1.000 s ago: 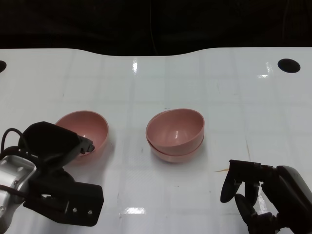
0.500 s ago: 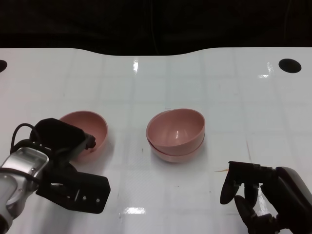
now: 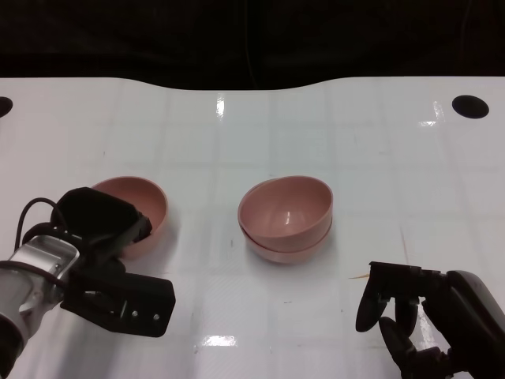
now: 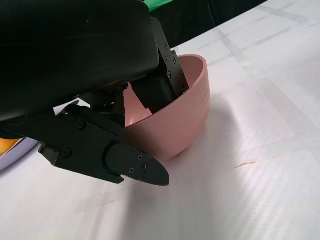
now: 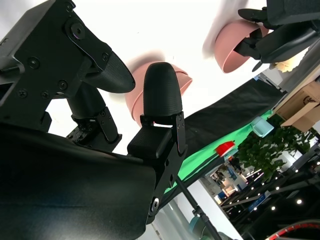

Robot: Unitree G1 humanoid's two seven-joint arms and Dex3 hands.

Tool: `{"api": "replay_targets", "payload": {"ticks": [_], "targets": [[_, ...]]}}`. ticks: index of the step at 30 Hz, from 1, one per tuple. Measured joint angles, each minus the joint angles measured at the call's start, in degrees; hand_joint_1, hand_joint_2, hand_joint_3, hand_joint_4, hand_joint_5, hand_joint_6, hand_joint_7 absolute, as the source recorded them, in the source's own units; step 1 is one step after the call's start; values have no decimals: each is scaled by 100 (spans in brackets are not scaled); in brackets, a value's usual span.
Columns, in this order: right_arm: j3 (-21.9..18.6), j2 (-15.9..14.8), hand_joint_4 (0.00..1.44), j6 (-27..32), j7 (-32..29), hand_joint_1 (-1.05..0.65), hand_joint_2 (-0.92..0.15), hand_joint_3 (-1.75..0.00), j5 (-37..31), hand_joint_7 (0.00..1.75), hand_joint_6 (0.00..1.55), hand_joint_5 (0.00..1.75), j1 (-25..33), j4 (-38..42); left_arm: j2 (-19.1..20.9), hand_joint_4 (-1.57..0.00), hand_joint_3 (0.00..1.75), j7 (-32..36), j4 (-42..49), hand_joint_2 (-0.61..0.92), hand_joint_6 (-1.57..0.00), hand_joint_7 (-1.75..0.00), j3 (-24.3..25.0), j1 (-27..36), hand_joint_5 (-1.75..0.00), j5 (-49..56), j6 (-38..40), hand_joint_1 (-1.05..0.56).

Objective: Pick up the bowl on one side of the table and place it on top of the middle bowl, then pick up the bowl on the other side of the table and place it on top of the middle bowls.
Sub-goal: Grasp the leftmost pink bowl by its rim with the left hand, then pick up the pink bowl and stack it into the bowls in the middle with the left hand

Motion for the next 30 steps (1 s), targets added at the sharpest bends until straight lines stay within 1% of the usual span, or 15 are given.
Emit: {"api": "replay_targets", "payload": {"ticks": [1,2,4,6,10,14,16,17,22,23,25,26,27,29,30], "targets": [[0,0,90,0,0,-7,-15,-165,0,142,82,175,0,0,-7,-84,5,38,19,92,-88,-101,-11,-22,-175,-7,6,-29],[0,0,90,0,0,-7,-15,-165,0,142,82,175,0,0,-10,-84,7,96,35,92,-76,-133,-20,-43,-175,-14,13,-28],[0,0,90,0,0,-7,-15,-165,1,142,82,175,0,0,-21,-87,8,236,82,91,-68,-159,-25,-66,-175,-47,16,-26],[0,0,90,0,2,-8,-15,-165,1,142,82,175,1,0,-28,-89,11,469,134,92,-64,-171,-28,-66,-175,-91,-4,-24],[0,0,90,-2,2,-7,-15,-165,1,142,82,175,1,1,-29,-88,20,792,161,92,-60,-173,-27,-45,-175,-195,-160,-23],[-1,0,90,-3,2,-8,-15,-165,0,142,82,175,1,1,-18,-84,26,942,109,92,-58,-169,-14,-34,-175,-256,-219,-23],[-1,0,90,-3,2,-8,-15,-165,0,142,82,175,1,0,6,-83,27,941,2,92,-61,-160,50,8,-175,-365,-217,-23],[-1,0,90,-3,2,-8,-15,-165,0,142,82,175,1,0,25,-83,32,940,-90,92,-63,-150,100,45,-175,-408,-214,-24],[-1,0,90,-7,1,-8,-15,-165,-2,142,82,175,1,0,178,-80,33,832,-611,91,-70,-130,241,133,-175,-471,-156,-24],[-1,0,90,-7,1,-8,-15,-165,-3,142,82,175,1,0,213,-79,33,797,-742,92,-72,-129,264,151,-175,-498,-155,-23],[-1,0,90,-7,1,-8,-15,-165,-4,142,82,175,1,0,271,-78,32,768,-971,92,-71,-132,327,196,-175,-542,-159,-24],[0,0,90,-6,1,-7,-15,-165,-5,143,82,175,1,0,299,-78,33,721,-1084,92,-68,-141,350,223,-175,-548,-153,-24],[0,1,90,-4,1,-7,-15,-166,-7,143,82,175,1,-2,329,-79,34,666,-1198,92,-64,-154,359,254,-175,-549,-142,-24],[-1,2,90,3,1,-7,-14,-166,-8,143,82,175,3,-4,353,-80,34,482,-1438,92,-59,-167,367,303,-175,-554,-110,-23],[1,2,90,7,2,-7,-14,-166,-7,143,82,175,2,-5,361,-80,34,335,-1565,92,-58,-168,375,307,-175,-571,-96,-22]]}}
